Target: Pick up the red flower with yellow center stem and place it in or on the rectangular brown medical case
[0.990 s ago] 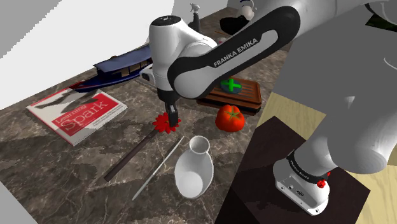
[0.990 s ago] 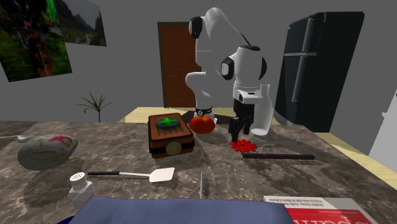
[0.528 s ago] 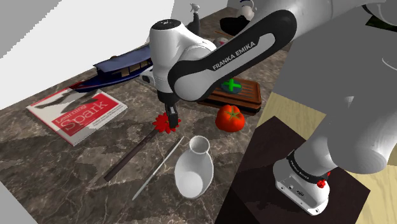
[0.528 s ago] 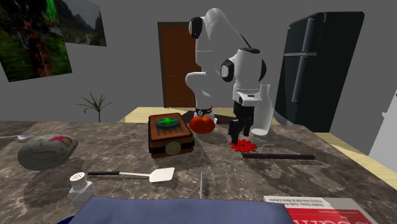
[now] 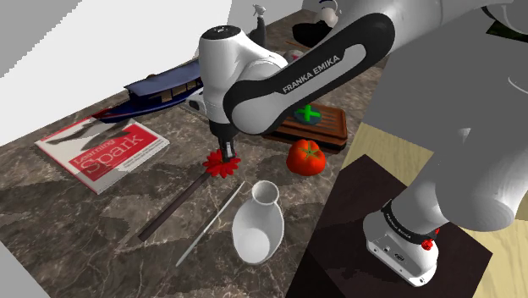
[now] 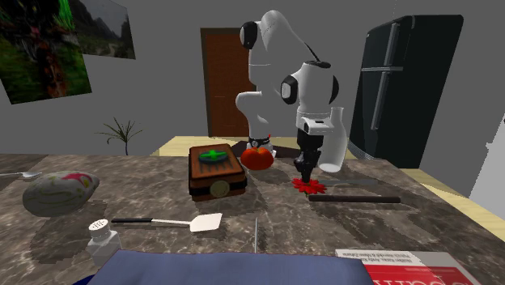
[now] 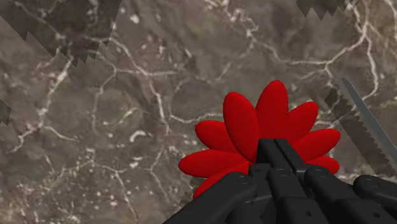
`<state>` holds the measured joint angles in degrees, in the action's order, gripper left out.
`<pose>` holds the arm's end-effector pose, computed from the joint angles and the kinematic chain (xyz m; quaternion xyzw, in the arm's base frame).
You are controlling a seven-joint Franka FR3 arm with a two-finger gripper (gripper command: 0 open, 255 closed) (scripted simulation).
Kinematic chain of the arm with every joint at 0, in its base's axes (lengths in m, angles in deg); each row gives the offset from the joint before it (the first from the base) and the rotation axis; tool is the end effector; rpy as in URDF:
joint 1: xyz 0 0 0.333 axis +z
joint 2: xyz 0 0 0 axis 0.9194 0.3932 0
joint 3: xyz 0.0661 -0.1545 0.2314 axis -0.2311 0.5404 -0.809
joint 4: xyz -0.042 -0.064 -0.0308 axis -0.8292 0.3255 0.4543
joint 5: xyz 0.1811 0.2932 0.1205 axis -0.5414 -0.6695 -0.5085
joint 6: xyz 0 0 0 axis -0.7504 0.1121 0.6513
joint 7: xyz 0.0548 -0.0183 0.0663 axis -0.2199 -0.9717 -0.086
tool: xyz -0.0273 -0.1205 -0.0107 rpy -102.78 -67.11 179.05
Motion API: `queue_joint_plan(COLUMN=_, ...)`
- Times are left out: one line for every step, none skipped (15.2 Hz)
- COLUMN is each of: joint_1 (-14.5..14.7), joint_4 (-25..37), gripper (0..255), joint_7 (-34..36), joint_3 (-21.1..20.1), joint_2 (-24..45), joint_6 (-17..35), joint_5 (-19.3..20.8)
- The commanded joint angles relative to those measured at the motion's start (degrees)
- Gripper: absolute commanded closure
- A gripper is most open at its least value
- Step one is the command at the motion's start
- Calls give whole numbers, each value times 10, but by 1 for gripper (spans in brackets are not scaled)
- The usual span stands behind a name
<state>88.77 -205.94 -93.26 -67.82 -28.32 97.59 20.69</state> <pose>0.4054 0.3275 0.2977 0.8123 0.5832 -0.0010 0.0019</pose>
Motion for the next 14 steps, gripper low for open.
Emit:
queue_joint_plan(joint_1=0, joint_4=0, gripper=255, joint_7=0, joint_3=0, joint_2=0, joint_6=0, joint_5=0)
queue_joint_plan(joint_1=0, joint_4=0, gripper=255, joint_7=0, joint_3=0, joint_2=0, joint_6=0, joint_5=0)
queue_joint_plan(joint_1=0, joint_4=0, gripper=255, joint_7=0, joint_3=0, joint_2=0, joint_6=0, joint_5=0)
queue_joint_plan(joint_1=0, joint_4=0, gripper=0, joint_7=0, joint_3=0, joint_2=0, joint_6=0, joint_5=0)
queue_joint_plan(joint_1=-13, joint_4=-175, gripper=0, joint_7=-167, joint_3=-3, joint_2=-81, joint_6=260, joint_5=-198)
queue_joint_plan(joint_1=-7, joint_4=-69, gripper=0, joint_7=-30, joint_3=-1, joint_2=-36, joint_6=40, joint_5=-30)
queue_joint_plan(joint_1=-5, joint_4=-69, gripper=0, joint_7=-30, joint_3=0, joint_2=-36, joint_6=40, joint_5=-31)
queue_joint_plan(joint_1=15, joint_4=-101, gripper=0, joint_7=95, joint_3=-5, joint_2=-62, joint_6=88, joint_5=43)
queue_joint_plan(joint_1=32, joint_4=-121, gripper=0, joint_7=244, joint_3=-13, joint_2=-79, joint_6=117, joint_5=144)
queue_joint_plan(joint_1=44, joint_4=-126, gripper=0, joint_7=407, joint_3=-29, joint_2=-87, joint_6=119, joint_5=260)
queue_joint_plan(joint_1=55, joint_4=-119, gripper=0, joint_7=557, joint_3=-49, joint_2=-85, joint_6=95, joint_5=365)
queue_joint_plan(joint_1=53, joint_4=-118, gripper=0, joint_7=564, joint_3=-47, joint_2=-77, joint_6=100, joint_5=375)
queue_joint_plan(joint_1=52, joint_4=-117, gripper=0, joint_7=570, joint_3=-45, joint_2=-70, joint_6=105, joint_5=384)
queue_joint_plan(joint_1=51, joint_4=-116, gripper=0, joint_7=576, joint_3=-43, joint_2=-62, joint_6=109, joint_5=394)
